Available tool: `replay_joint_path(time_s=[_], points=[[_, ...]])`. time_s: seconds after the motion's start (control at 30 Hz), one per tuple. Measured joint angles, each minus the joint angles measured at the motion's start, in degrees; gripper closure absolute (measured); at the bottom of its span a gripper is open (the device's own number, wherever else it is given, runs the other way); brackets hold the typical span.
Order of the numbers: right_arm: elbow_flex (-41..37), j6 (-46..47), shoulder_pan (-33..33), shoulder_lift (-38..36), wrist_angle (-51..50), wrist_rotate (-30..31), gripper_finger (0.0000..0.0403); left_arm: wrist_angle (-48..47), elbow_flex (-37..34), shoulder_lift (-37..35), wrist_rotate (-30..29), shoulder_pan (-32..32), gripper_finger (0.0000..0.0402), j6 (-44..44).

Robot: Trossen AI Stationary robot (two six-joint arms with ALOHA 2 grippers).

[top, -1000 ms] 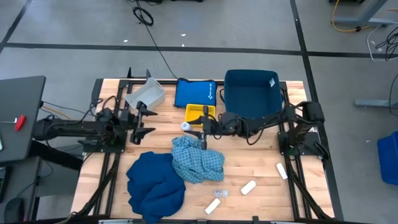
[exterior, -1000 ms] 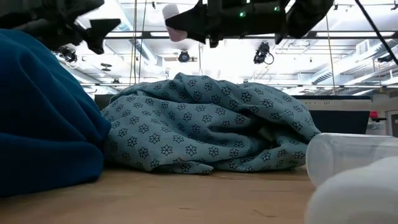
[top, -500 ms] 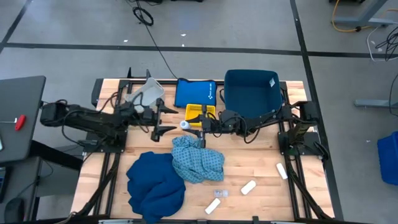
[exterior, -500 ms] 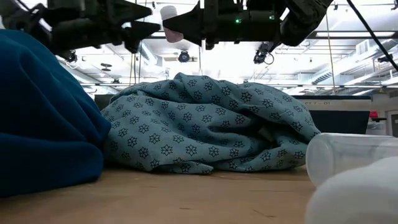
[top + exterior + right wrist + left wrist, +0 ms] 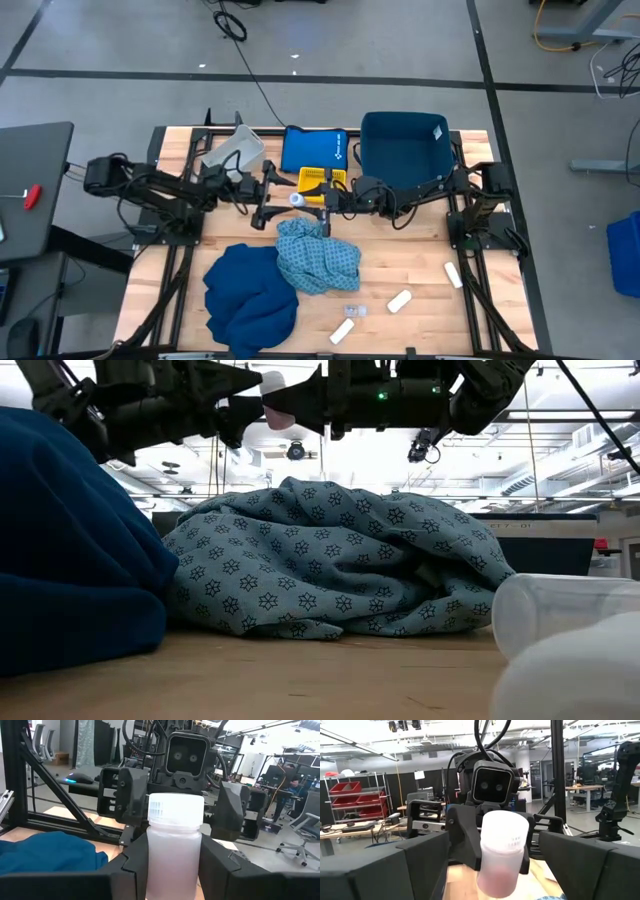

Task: Pick & place medical supplies in basket/bin
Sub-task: Put the top transparent pill bottle into the gray bin

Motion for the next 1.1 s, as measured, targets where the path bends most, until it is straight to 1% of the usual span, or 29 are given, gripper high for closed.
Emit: replay_joint_path(time_s=[0.2, 0.33, 0.43, 0.53, 0.6, 0.8, 0.87, 1.1], points=[[0.00, 0.01, -0.22, 0.00, 0.09, 0.04, 0.0273, 0.09, 3.35, 3.05, 2.20, 0.00, 0.0088, 0.64], [0.00, 0.01, -0.19, 0.00, 0.10, 0.04, 0.0273, 0.15, 3.80, 4.36, 1.12, 0.00, 0.0089, 1.53], [0.00, 0.01, -0.19, 0.00, 0.10, 0.04, 0.0273, 0.58, 3.80, 5.18, -0.15, -0.06, 0.0097, 2.45], [0.00, 0.01, -0.19, 0.00, 0.09, 0.04, 0.0273, 1.33, 3.80, 5.74, -0.40, -0.38, 0.0119, 3.51], [0.00, 0.01, -0.19, 0.00, 0.10, 0.04, 0.0273, 2.65, 3.80, 5.85, -0.38, -0.58, 0.0141, 4.00], [0.00, 0.14, -0.19, 0.00, 0.10, -0.38, 0.0273, 4.07, 3.80, 5.84, -0.23, -1.52, 0.0235, 6.54], [0.00, -0.07, -0.19, -0.02, 0.10, -0.41, 0.0273, 3.86, 3.80, 5.84, -0.12, -1.90, 0.0257, 6.86], [0.00, -0.02, -0.17, -0.02, 0.10, -0.41, 0.0273, 3.48, 3.80, 5.79, -0.34, -2.27, 0.0257, 6.92]])
